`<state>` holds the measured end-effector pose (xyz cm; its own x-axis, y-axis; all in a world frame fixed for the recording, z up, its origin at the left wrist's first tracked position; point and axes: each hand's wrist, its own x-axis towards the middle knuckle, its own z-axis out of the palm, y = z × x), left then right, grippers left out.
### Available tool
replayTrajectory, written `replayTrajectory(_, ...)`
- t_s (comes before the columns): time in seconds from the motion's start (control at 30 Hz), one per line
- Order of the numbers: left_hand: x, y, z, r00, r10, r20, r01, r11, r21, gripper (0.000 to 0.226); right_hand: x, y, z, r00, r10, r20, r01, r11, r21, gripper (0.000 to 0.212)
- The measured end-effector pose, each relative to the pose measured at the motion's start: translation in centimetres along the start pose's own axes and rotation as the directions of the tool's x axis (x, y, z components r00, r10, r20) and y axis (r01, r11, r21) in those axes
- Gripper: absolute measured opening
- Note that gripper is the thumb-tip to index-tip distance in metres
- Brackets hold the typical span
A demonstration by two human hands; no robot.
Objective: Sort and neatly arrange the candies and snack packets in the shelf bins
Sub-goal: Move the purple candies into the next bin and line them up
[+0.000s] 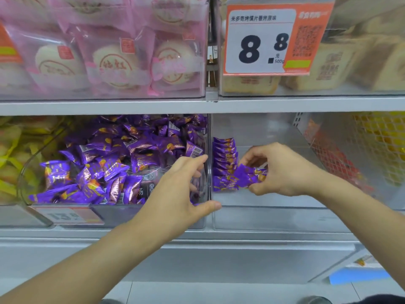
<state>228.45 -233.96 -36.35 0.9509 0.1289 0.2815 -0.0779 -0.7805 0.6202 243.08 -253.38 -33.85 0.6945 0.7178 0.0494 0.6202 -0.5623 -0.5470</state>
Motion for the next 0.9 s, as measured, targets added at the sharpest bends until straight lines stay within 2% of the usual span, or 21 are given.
replayTrajectory(0.1,0.1,-0.2,0.4,0.999,0.037,-0.021,-0.035,0.997,0.072,0.09,0.9,0.8,1.1,0.99,0.018,0.143,-0.002,0.994,-0.111,0.04)
replayTrajectory(0.37,-0.1,-1.1,0.8,0.999,0.042,-0.012,-0.041,0.998,0.054,0.097,3.5,1.3,4.5,0.968,-0.009,0.252,0.076,0.964,-0.255,0.046)
replayTrajectory(0.6,-0.1,-1.6,0.9,0.998,0.057,-0.017,-0.056,0.998,0.037,0.095,4.0,1.4,5.6,0.983,0.004,0.182,0.044,0.964,-0.262,0.054)
replayTrajectory(0.8,0.0,-1.8,0.9,0.998,0.06,-0.007,-0.06,0.998,0.036,0.095,3.8,2.0,5.7,0.993,-0.058,0.107,0.088,0.948,-0.306,0.047)
replayTrajectory(0.9,0.0,-1.8,0.9,0.998,0.056,-0.006,-0.055,0.998,0.034,0.094,3.2,1.7,5.3,0.993,-0.066,0.102,0.094,0.948,-0.305,0.052)
